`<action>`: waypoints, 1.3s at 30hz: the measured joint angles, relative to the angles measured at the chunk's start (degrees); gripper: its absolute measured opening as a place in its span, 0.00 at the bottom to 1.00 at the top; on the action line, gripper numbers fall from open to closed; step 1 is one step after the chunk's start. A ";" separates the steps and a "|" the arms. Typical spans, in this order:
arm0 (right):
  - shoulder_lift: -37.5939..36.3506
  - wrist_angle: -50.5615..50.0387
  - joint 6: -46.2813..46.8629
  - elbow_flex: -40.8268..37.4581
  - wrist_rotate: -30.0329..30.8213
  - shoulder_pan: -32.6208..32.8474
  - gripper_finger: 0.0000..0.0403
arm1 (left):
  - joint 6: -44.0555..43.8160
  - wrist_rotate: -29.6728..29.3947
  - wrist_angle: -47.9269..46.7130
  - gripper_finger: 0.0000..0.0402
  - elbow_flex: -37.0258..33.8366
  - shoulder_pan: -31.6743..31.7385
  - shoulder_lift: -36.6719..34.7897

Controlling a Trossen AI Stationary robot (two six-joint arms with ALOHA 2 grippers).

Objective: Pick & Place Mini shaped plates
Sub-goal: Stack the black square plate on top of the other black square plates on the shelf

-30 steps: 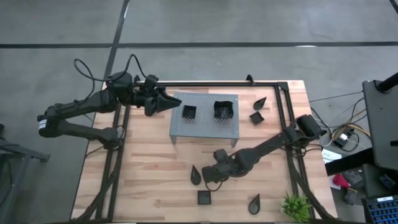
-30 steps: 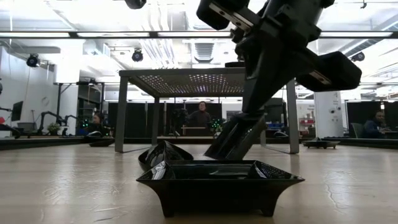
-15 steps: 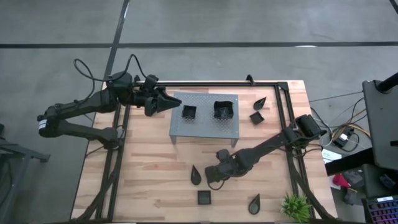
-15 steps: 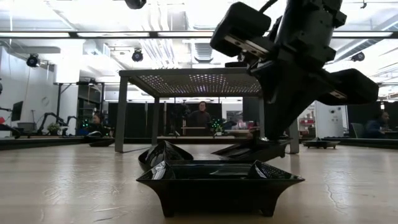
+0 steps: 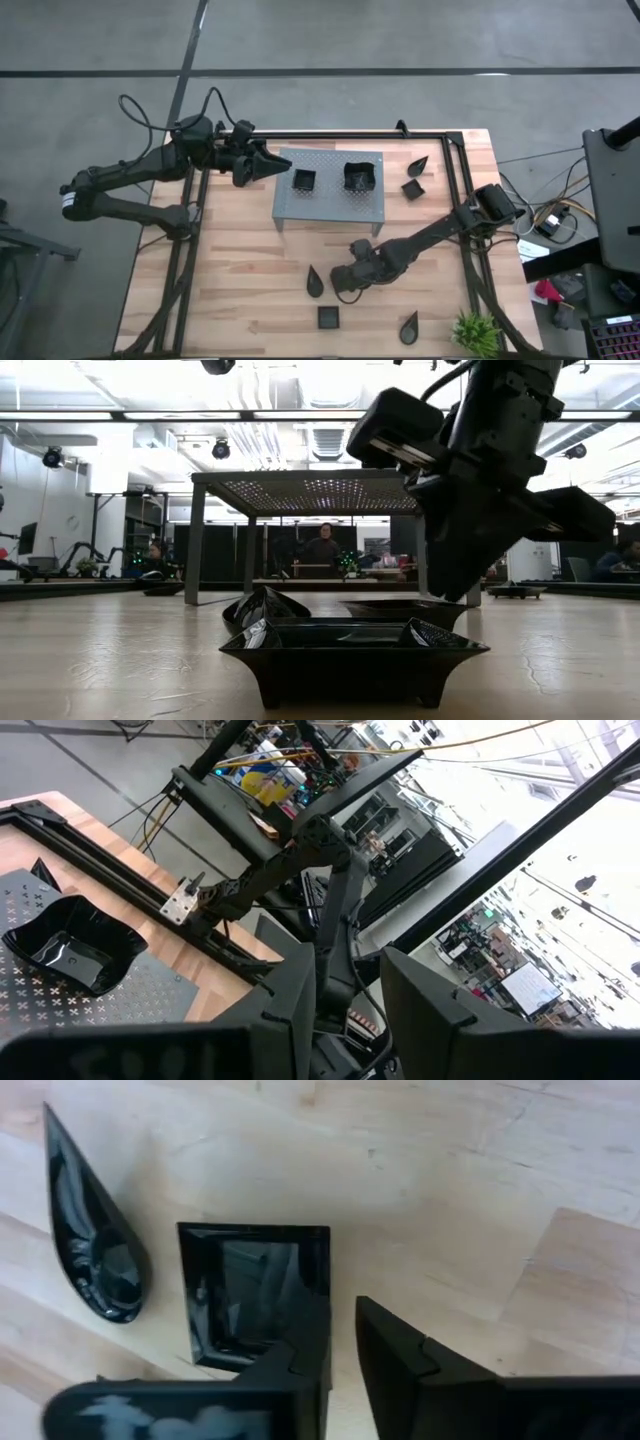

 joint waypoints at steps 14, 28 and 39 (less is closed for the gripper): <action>0.02 6.39 1.12 -3.97 0.24 -0.17 0.26 | 0.00 0.01 -0.02 0.27 0.00 -0.01 0.00; -0.02 7.49 -0.59 -3.35 0.22 -0.17 0.03 | 0.17 0.24 -0.07 0.27 -0.02 0.04 0.00; -0.54 6.88 -4.59 5.48 2.82 -0.17 0.02 | -2.87 1.99 -1.94 0.27 -0.02 0.04 0.00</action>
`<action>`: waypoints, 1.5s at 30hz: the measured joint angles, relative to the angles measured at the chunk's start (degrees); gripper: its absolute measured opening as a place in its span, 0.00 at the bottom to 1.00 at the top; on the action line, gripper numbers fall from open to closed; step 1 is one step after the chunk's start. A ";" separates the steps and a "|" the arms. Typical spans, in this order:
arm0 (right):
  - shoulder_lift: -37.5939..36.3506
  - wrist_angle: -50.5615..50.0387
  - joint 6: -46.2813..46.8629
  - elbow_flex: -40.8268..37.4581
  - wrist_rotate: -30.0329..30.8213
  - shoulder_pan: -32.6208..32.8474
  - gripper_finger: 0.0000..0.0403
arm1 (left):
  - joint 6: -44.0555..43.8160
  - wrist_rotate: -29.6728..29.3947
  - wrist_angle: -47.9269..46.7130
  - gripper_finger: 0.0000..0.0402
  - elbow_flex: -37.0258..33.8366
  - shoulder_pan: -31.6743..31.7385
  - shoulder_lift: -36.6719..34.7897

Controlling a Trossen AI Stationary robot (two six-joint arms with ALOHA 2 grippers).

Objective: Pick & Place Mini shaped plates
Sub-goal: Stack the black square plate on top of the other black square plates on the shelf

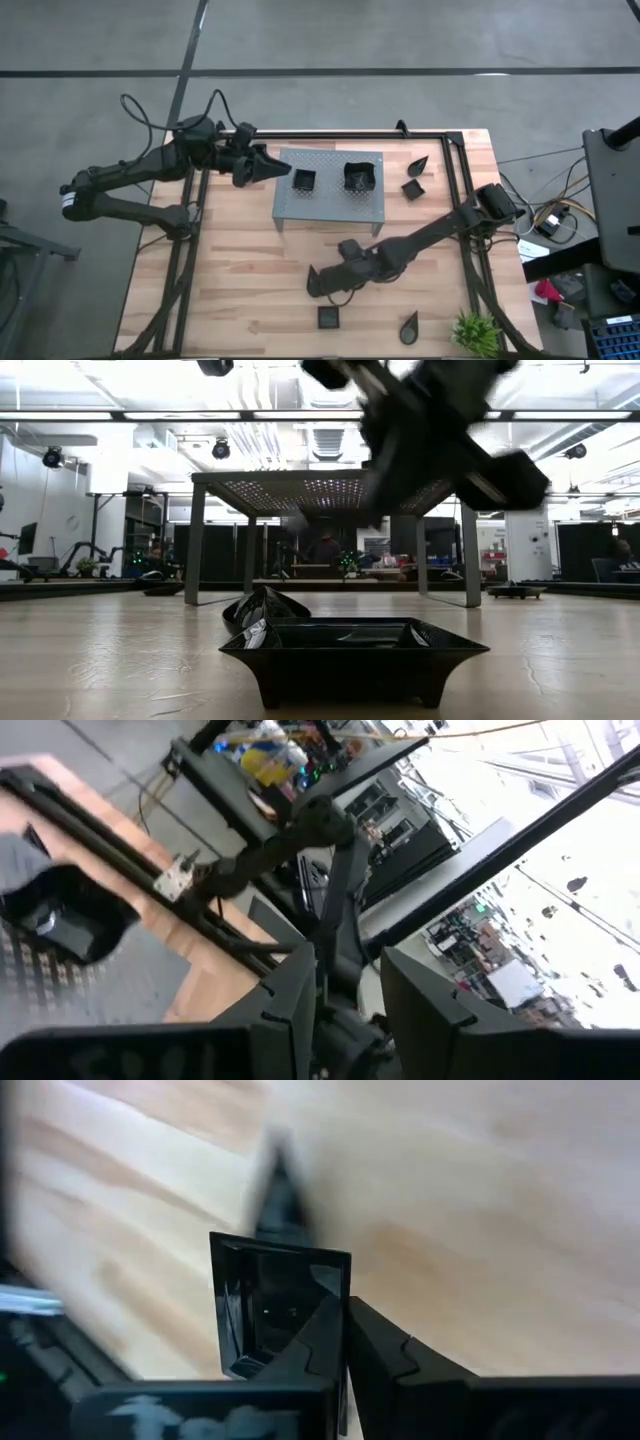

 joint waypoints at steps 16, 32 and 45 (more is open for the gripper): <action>-0.23 -29.05 -10.88 30.71 34.38 -1.03 0.02 | 5.43 0.44 -14.03 0.27 -0.02 -0.06 -3.07; -0.23 -29.95 -33.69 46.28 54.33 -5.99 0.02 | 16.81 -5.76 -3.80 0.27 -0.02 -3.02 -2.14; -0.23 -24.65 -40.15 47.32 54.62 -7.22 0.02 | 16.48 -10.00 -2.35 0.27 -0.02 -3.97 0.78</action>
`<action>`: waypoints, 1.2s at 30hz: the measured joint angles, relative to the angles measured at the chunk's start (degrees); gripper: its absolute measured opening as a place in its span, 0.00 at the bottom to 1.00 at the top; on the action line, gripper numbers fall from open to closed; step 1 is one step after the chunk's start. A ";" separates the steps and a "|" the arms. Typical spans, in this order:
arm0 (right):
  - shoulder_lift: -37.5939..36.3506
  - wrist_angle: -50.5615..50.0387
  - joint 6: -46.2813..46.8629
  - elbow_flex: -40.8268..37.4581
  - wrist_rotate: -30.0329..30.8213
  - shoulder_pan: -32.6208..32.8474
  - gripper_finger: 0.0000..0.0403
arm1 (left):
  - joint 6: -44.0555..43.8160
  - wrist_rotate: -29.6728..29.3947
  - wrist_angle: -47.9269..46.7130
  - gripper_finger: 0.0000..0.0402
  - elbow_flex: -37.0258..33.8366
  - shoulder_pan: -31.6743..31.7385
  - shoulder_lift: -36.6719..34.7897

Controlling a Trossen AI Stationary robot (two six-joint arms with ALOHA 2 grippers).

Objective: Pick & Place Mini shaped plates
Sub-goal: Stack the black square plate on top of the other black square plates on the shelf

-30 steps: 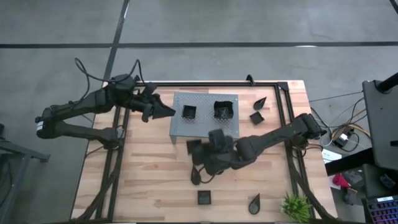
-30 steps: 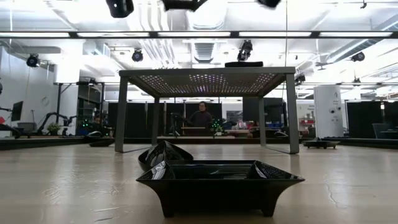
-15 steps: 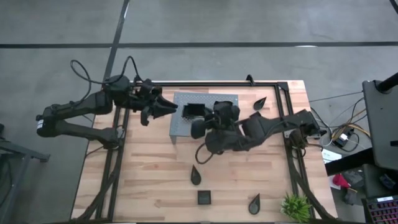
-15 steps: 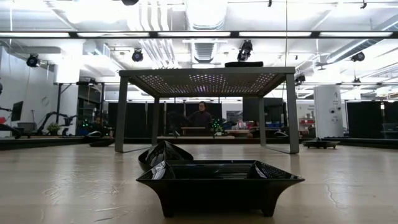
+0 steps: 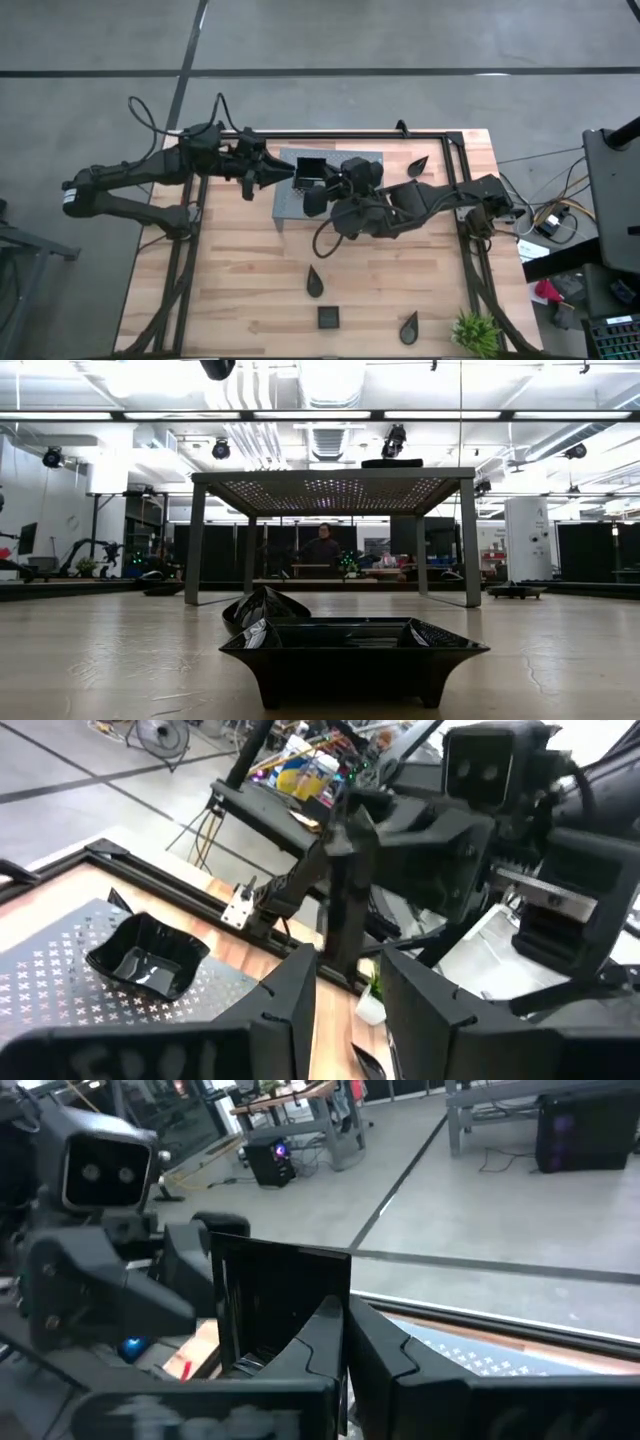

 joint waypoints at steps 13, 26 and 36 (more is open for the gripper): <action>0.00 0.51 -1.35 -0.07 -0.02 -1.25 0.02 | -0.05 -2.96 3.64 0.27 0.00 -0.19 1.10; 0.00 1.03 -1.94 -0.09 -0.28 -1.42 0.02 | 0.24 -4.32 3.67 0.23 0.00 -0.12 1.99; 0.00 1.37 -1.91 -0.11 -0.44 -1.44 0.02 | 0.15 -4.30 3.62 0.01 0.00 -0.08 2.28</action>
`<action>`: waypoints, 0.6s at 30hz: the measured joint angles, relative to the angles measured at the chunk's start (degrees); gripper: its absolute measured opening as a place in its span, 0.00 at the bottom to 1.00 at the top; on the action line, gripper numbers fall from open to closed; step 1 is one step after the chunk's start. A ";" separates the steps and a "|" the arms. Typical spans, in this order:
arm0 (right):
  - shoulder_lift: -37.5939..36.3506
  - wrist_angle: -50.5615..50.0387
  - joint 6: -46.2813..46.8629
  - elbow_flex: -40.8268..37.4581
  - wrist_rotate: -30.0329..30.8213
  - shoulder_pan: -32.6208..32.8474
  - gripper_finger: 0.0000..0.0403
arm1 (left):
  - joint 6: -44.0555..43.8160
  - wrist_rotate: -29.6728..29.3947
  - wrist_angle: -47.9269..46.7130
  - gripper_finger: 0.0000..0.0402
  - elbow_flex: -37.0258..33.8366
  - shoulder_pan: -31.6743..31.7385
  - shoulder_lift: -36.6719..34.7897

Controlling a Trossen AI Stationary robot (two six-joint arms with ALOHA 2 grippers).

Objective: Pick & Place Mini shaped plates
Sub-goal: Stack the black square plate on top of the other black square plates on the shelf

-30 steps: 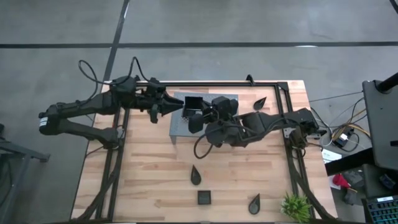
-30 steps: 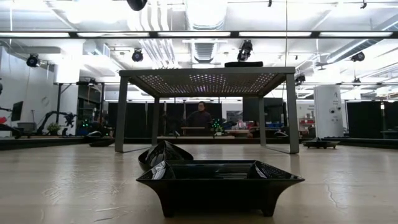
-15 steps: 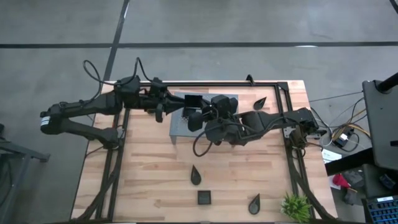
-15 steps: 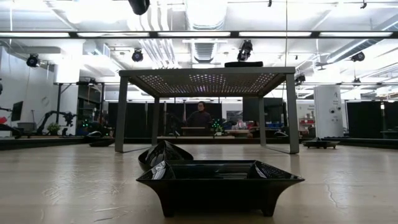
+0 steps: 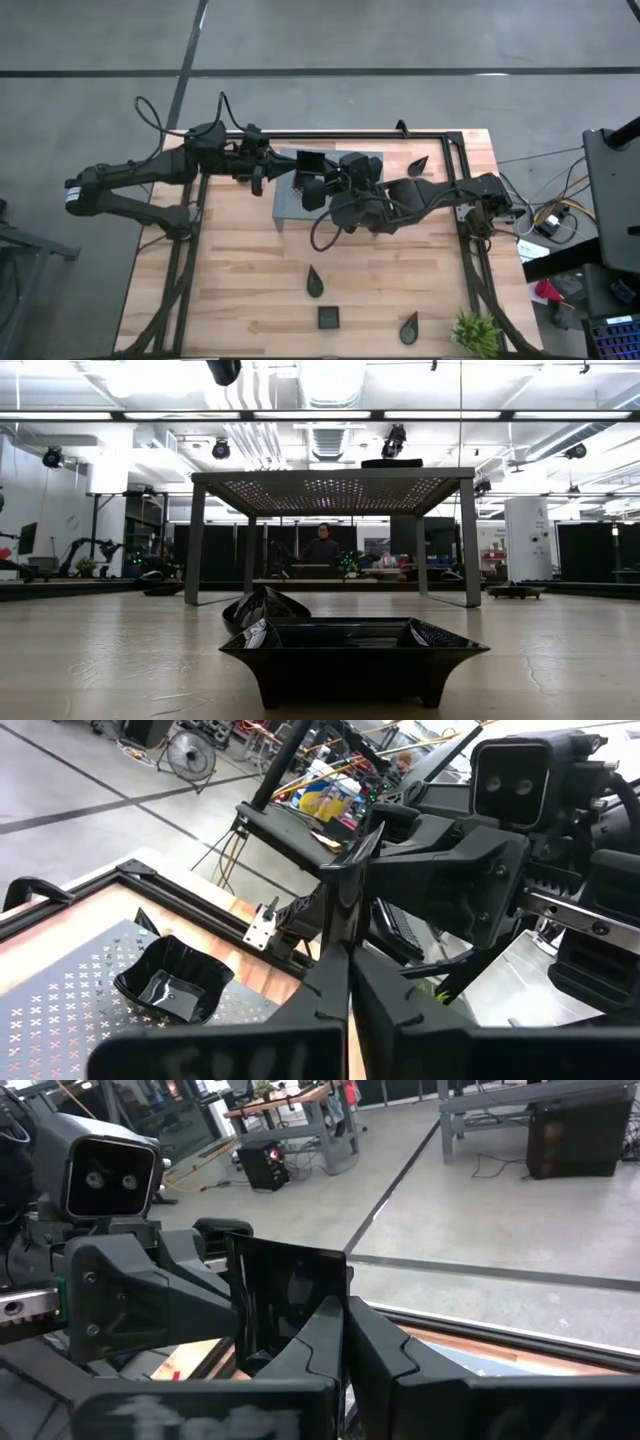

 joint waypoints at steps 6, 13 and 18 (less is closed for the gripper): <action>0.00 1.01 -1.30 0.00 -0.97 -0.02 0.05 | -1.33 -0.05 -0.15 0.00 0.02 0.00 -0.02; 0.11 1.25 -1.89 0.00 -2.21 -0.33 0.25 | -3.05 -0.40 0.09 0.00 0.02 0.47 0.04; 0.00 1.09 -3.87 0.00 -1.85 -0.71 0.42 | -4.62 -0.57 -1.27 0.00 0.02 1.23 0.04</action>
